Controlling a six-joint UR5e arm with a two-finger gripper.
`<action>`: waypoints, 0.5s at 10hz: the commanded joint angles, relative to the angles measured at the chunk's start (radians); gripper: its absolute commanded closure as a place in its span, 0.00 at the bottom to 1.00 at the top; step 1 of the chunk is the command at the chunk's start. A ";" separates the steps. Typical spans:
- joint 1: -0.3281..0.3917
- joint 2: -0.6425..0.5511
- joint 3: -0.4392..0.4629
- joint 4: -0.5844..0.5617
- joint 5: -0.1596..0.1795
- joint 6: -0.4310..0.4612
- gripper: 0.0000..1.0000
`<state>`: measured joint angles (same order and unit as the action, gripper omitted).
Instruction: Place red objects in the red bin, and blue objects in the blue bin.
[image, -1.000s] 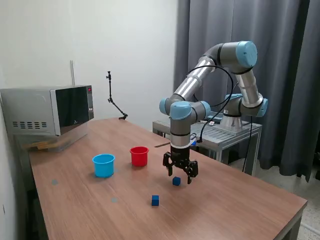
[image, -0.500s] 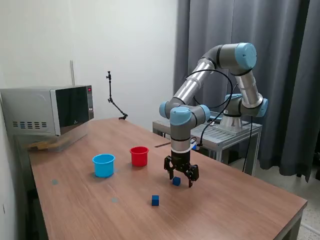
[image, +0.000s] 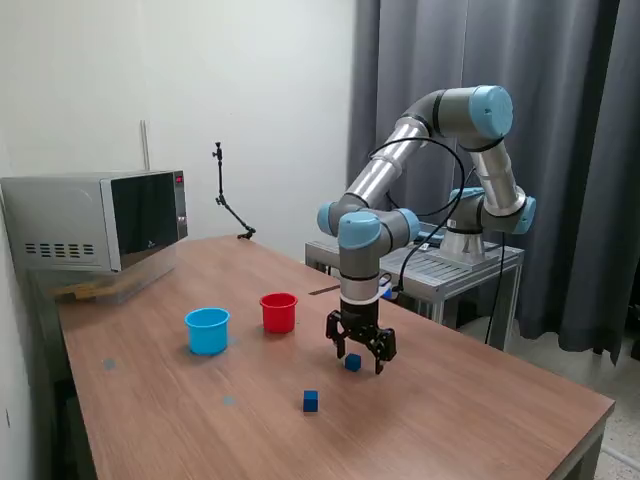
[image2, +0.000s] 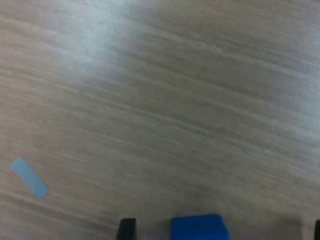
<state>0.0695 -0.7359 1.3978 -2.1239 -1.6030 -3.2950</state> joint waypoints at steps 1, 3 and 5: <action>-0.002 0.000 -0.002 -0.001 0.000 0.000 0.00; -0.002 0.000 0.000 -0.001 0.000 0.001 0.00; 0.000 0.000 0.003 -0.001 0.000 0.001 0.00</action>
<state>0.0678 -0.7363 1.3984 -2.1245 -1.6030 -3.2942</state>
